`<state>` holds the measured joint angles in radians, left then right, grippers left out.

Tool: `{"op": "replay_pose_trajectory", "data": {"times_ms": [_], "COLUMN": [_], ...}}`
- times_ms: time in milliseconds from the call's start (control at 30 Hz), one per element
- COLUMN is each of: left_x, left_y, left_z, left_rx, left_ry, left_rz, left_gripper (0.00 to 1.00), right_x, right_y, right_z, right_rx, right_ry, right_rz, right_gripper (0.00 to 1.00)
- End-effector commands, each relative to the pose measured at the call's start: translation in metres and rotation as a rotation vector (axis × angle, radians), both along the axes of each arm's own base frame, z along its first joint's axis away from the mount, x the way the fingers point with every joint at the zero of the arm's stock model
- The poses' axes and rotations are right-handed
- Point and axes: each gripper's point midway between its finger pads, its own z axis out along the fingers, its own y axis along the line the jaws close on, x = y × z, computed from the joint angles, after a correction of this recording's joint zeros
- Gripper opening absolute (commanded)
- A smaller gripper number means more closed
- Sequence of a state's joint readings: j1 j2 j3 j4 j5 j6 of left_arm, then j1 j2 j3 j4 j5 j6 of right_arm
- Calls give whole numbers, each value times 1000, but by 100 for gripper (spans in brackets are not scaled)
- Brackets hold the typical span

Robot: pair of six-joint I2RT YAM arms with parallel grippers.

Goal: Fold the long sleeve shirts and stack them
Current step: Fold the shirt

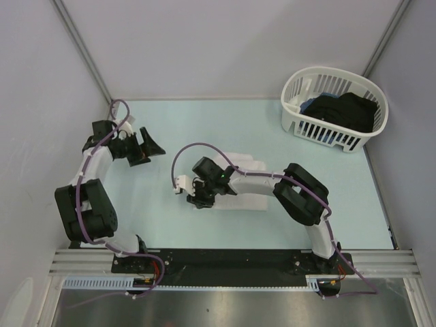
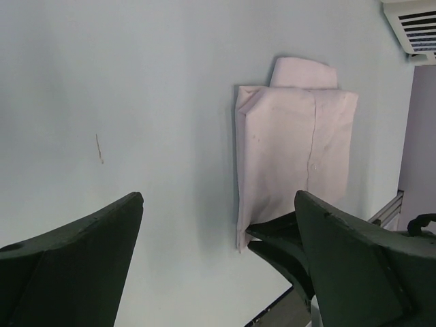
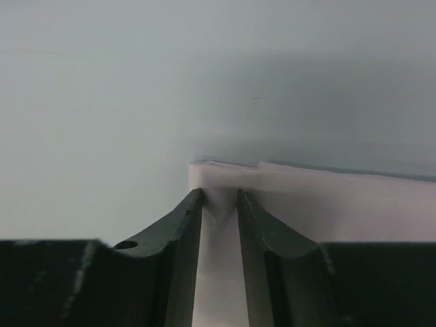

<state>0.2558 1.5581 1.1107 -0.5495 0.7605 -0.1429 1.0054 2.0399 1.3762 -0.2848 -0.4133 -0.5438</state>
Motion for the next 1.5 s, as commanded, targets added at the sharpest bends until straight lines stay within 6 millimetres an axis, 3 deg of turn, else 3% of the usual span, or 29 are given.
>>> {"op": "replay_pose_trajectory", "data": {"times_ms": [0, 133, 167, 200, 300, 500, 533, 567, 633, 667, 800, 833, 867, 933, 967, 1033, 1067, 1167, 1267, 1467], "left_x": [-16, -19, -19, -17, -17, -19, -17, -15, -7, -3, 13, 18, 20, 27, 28, 31, 31, 27, 18, 0], "left_y": [0, 0, -1, -2, -22, -89, -102, -110, -133, -140, -166, -174, -177, -187, -191, -197, -198, -201, -205, -211], "left_z": [8, 6, 4, 5, 5, -12, -10, -13, -23, -25, -42, -39, -53, -54, -67, -72, -76, -99, -114, -136], "left_rx": [33, 63, 83, 96, 152, 135, 123, 105, 54, 25, -111, -136, -151, -165, -182, -198, -204, -198, -184, -171], "left_ry": [-45, -58, -67, -75, -124, -134, -145, -141, -125, -111, -50, -55, -13, -11, 33, 61, 78, 141, 192, 283], "left_rz": [-17, -36, -69, -88, -257, -555, -594, -617, -675, -679, -696, -710, -706, -721, -716, -717, -713, -713, -728, -755], "left_gripper": [99, 98, 97, 97, 95, 95, 95, 95, 95, 95, 93, 91, 91, 88, 87, 82, 80, 72, 66, 60], "right_x": [11, -17, -23, -42, -66, -106, -111, -112, -111, -104, -75, -57, -43, -23, 0, 18, 37, 68, 92, 115], "right_y": [4, -20, -25, -38, -75, -161, -168, -171, -179, -174, -166, -167, -165, -166, -171, -179, -188, -205, -219, -230], "right_z": [-17, -27, -19, -21, -13, 11, 14, 17, 25, 28, 60, 70, 80, 92, 98, 100, 99, 95, 96, 102], "right_rx": [-13, -64, -53, -70, -95, -78, -84, -81, -81, -74, -16, -2, 37, 79, 106, 134, 163, 214, 258, 280], "right_ry": [-91, -41, -51, 12, 152, 206, 202, 191, 167, 150, 195, 234, 219, 266, 316, 373, 432, 540, 597, 586], "right_rz": [5, 93, 140, 204, 290, 549, 562, 563, 549, 503, 240, 101, 39, -91, -241, -357, -470, -642, -741, -787], "right_gripper": [27, 1, 0, 0, 0, 1, 7, 37, 76, 99, 100, 100, 100, 100, 100, 100, 100, 100, 100, 100]}}
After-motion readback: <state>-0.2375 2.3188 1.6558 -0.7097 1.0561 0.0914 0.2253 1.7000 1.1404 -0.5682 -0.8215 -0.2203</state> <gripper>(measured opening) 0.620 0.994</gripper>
